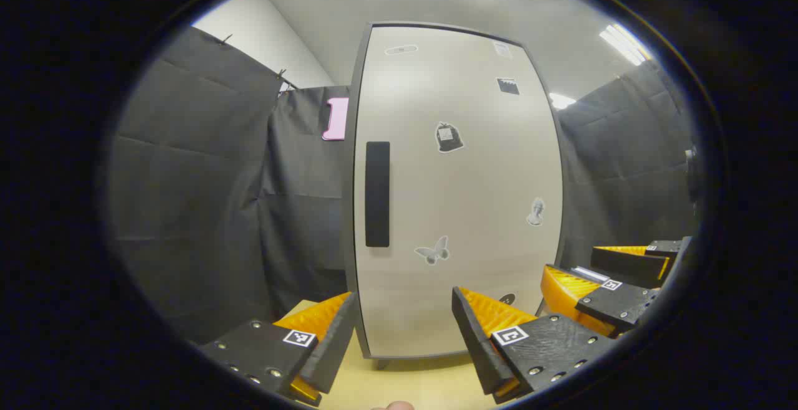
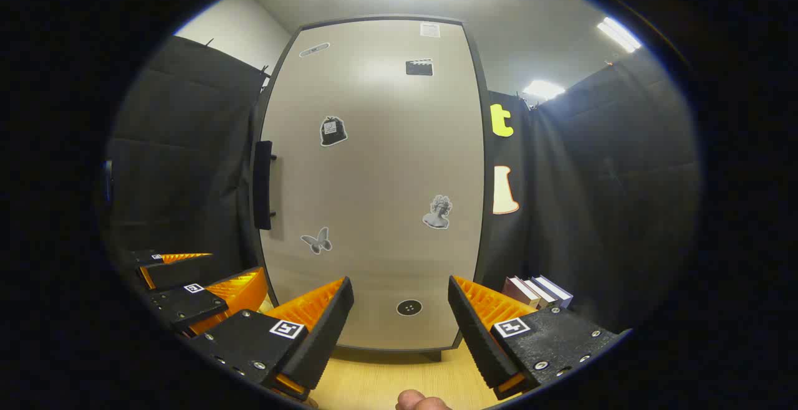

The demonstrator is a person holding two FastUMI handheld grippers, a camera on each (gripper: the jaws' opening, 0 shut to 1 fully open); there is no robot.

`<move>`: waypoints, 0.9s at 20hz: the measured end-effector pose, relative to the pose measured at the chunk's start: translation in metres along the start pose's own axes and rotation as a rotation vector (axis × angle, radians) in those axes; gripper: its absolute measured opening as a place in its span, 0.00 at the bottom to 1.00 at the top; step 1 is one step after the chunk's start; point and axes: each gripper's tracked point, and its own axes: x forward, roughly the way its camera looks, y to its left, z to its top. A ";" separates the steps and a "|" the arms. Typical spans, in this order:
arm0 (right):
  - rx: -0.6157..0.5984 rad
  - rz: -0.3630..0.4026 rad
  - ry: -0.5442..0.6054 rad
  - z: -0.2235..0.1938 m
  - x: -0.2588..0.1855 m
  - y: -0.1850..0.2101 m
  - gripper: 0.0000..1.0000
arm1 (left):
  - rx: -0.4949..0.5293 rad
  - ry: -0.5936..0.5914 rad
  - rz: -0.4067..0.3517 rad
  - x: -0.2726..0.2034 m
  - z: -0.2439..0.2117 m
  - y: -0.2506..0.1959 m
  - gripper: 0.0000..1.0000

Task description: Open the cabinet door with the right hand, grasp the bottle in the cabinet with the left hand and place it on the coaster, then close the cabinet door with the right hand.

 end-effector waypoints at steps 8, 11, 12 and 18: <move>0.002 -0.011 -0.003 -0.001 0.000 -0.008 0.94 | 0.014 -0.008 -0.003 0.001 0.002 0.001 0.86; 0.008 -0.023 -0.006 0.001 -0.001 -0.012 0.94 | 0.006 -0.001 -0.005 0.001 0.000 0.001 0.86; 0.011 -0.022 -0.010 0.003 -0.001 -0.012 0.94 | 0.000 -0.003 -0.008 0.002 0.000 0.001 0.87; 0.017 -0.007 -0.018 0.006 -0.002 -0.010 0.94 | -0.003 -0.013 -0.017 -0.001 0.004 0.000 0.86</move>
